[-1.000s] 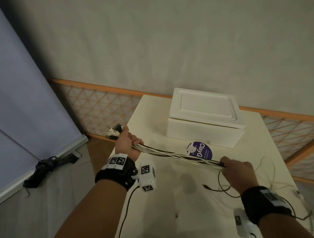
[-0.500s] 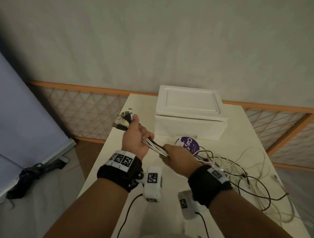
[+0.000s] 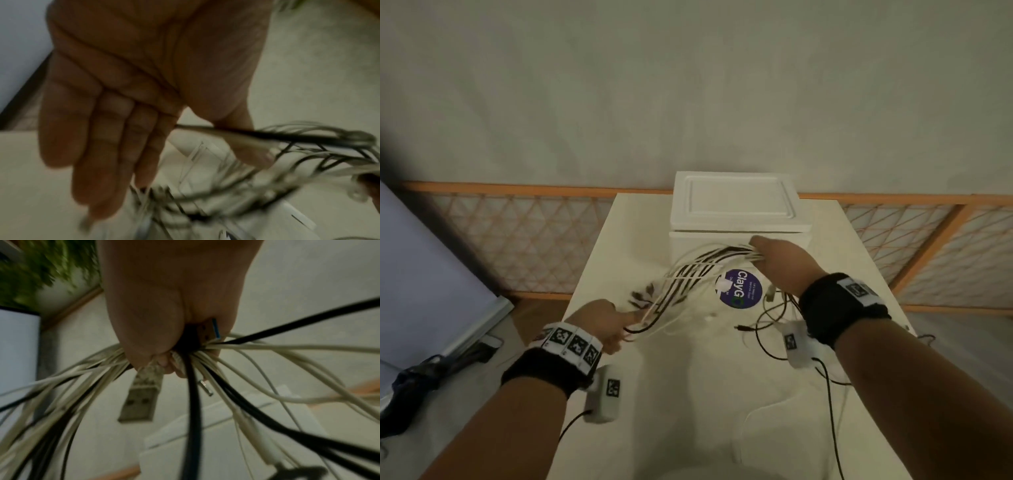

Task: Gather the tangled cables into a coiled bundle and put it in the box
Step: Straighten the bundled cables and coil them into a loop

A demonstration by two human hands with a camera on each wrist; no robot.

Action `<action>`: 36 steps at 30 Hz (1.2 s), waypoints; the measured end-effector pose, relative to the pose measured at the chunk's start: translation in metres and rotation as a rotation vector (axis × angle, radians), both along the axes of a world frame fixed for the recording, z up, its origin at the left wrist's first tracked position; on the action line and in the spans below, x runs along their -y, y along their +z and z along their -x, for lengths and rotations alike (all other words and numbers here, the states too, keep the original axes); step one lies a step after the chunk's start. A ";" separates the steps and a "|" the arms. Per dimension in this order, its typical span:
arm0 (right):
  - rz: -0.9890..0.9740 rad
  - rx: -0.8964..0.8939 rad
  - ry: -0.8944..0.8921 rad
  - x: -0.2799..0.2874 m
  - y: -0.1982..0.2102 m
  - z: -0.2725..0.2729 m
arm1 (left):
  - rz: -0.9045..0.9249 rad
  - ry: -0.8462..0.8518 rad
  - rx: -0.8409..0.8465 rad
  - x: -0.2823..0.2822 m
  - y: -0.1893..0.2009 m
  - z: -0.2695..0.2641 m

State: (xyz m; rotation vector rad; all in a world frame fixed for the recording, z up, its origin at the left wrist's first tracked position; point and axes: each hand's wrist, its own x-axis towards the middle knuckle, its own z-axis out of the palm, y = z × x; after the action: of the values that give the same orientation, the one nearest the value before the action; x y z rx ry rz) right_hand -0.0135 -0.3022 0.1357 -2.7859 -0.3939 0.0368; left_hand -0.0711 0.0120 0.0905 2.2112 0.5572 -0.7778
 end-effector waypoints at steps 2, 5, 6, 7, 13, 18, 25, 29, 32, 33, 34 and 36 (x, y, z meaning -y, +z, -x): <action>-0.008 0.054 0.044 -0.007 0.014 -0.002 | -0.147 -0.010 0.081 -0.006 0.015 -0.010; -0.034 0.107 0.089 -0.009 0.030 -0.007 | -0.312 0.039 0.409 -0.014 0.046 -0.025; -0.048 0.121 0.095 -0.008 0.034 -0.008 | -0.379 0.030 0.551 -0.014 0.058 -0.029; -0.058 0.132 0.100 -0.006 0.037 -0.009 | -0.402 0.025 0.692 -0.009 0.070 -0.030; -0.027 0.152 0.160 -0.015 0.054 -0.003 | -0.298 -0.588 0.952 0.109 0.127 -0.034; 0.017 0.177 0.146 -0.010 0.068 0.000 | -0.146 -0.545 0.816 0.151 0.106 -0.058; -0.311 0.109 -0.073 0.015 0.013 0.015 | -0.103 -0.401 0.917 0.150 0.115 -0.064; -0.063 -0.167 -0.309 0.071 -0.061 0.029 | -0.067 -0.103 1.071 0.112 0.144 -0.071; 0.097 -0.169 -0.341 0.115 -0.096 0.036 | -0.169 -0.161 1.001 0.095 0.149 -0.069; 0.141 -0.119 -0.345 0.126 -0.098 0.034 | -0.182 -0.179 0.990 0.095 0.145 -0.068; 0.185 -0.086 -0.361 0.137 -0.095 0.033 | -0.187 -0.175 0.994 0.095 0.142 -0.067; 0.256 -0.107 -0.431 0.168 -0.099 0.033 | -0.170 -0.095 1.014 0.091 0.143 -0.065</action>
State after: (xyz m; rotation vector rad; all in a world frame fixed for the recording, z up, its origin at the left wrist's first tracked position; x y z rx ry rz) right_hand -0.0464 -0.4700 0.0372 -3.0386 0.2591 0.1440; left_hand -0.0060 -0.0786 0.2331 2.4303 -0.0003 0.4034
